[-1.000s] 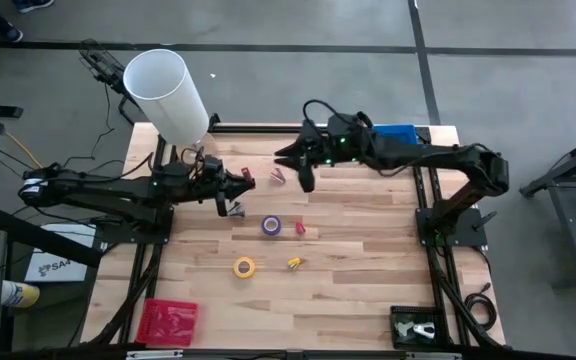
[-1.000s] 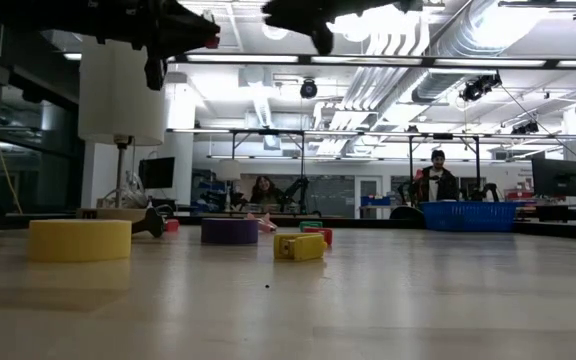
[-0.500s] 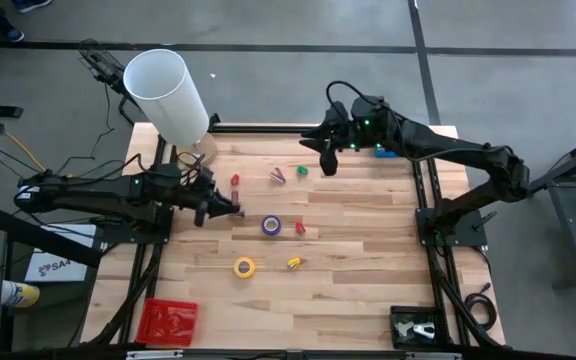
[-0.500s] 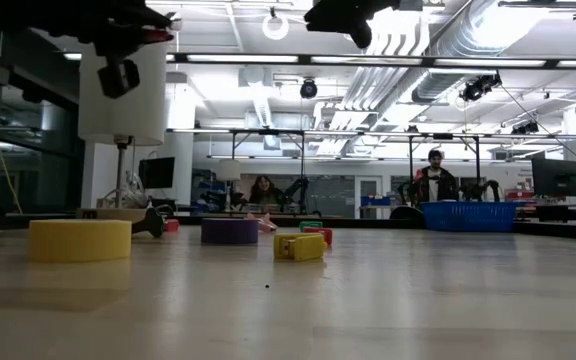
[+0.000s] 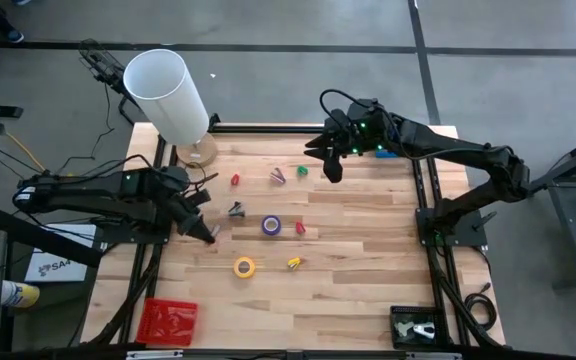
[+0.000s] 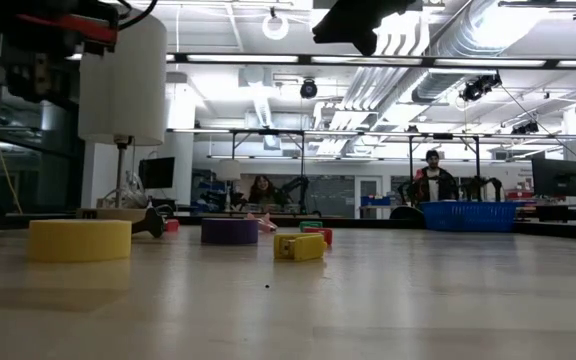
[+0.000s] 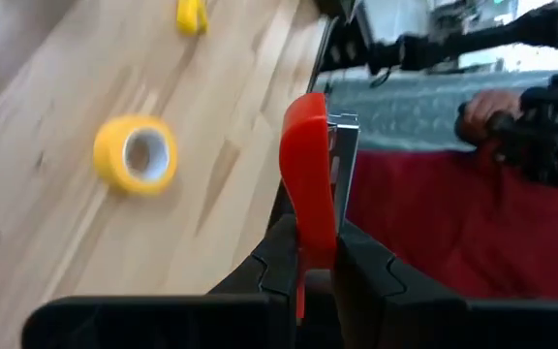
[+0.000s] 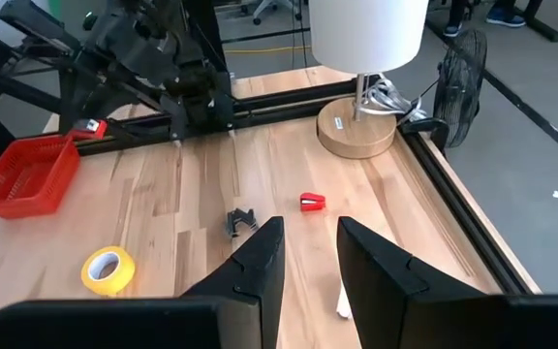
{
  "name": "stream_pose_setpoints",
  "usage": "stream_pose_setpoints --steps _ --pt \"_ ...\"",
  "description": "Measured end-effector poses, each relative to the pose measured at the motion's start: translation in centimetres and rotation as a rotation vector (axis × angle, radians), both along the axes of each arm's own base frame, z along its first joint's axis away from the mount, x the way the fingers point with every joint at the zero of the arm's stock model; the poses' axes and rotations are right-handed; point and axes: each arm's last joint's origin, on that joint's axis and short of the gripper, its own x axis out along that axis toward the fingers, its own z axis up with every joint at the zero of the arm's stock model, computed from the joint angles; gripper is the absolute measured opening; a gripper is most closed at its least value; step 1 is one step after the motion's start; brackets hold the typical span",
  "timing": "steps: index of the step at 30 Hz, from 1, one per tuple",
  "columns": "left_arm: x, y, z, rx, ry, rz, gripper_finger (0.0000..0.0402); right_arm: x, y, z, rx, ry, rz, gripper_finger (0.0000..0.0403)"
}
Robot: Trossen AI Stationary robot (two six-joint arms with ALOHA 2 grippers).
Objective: Pick and place Stapler, Stapler remover, tape
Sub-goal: Put the bottom right red stapler into the red bin
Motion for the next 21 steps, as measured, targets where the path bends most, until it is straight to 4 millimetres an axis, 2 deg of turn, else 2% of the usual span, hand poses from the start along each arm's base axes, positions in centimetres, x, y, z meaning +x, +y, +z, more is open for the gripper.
stream_pose_setpoints --steps 9,21 --pt "-1.9 -1.0 0.5 -0.036 0.242 -0.084 0.0035 0.0 0.0 0.0 -0.010 0.001 0.005 0.0090" --pt "-2.8 -5.5 -0.5 -0.054 0.549 -0.219 0.0035 0.0 0.0 -0.1 -0.025 0.012 0.013 0.0089"
